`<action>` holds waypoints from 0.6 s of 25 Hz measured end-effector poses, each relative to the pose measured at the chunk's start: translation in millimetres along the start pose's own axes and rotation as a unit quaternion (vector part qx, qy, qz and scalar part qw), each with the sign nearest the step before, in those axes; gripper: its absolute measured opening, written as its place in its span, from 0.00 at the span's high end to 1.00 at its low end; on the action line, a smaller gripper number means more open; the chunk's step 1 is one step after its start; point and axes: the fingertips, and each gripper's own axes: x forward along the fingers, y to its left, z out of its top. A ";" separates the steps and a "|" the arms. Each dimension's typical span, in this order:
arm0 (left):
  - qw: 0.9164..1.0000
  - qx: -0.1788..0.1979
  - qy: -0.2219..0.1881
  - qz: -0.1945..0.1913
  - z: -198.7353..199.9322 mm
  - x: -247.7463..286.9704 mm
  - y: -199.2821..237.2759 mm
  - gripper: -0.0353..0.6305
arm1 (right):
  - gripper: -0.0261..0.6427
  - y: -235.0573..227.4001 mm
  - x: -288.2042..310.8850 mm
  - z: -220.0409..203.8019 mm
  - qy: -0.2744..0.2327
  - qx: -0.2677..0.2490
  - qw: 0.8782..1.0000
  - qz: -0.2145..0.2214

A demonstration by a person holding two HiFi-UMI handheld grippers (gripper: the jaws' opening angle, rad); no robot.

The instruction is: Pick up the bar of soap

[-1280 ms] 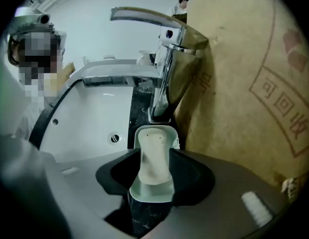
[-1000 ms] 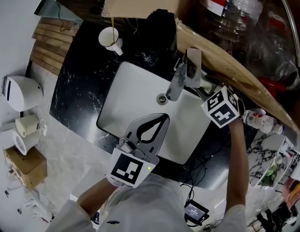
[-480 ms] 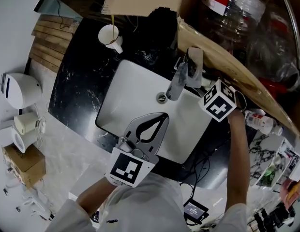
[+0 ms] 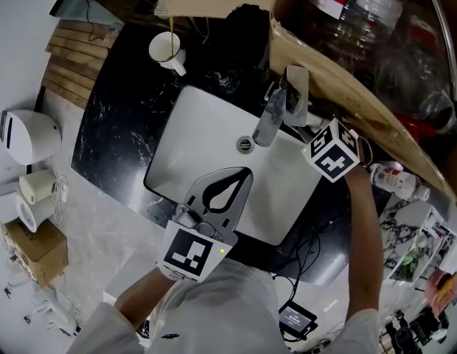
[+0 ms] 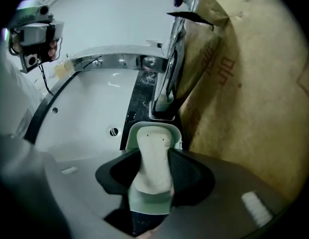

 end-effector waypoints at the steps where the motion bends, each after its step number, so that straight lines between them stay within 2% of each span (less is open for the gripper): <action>1: 1.000 0.001 -0.001 0.000 0.4 -1.1 -0.7 0.94 | 0.67 -0.4 -0.8 0.3 -0.007 0.001 1.000 -0.005; 10: 1.000 0.011 -0.005 0.008 1.0 -17.8 -3.3 0.94 | 0.68 -0.4 -7.4 -0.2 -0.037 -0.024 0.996 -0.079; 15: 1.000 0.011 -0.008 0.011 -1.0 -25.9 -7.6 0.94 | 0.68 1.2 -18.5 -1.6 -0.058 -0.013 0.992 -0.116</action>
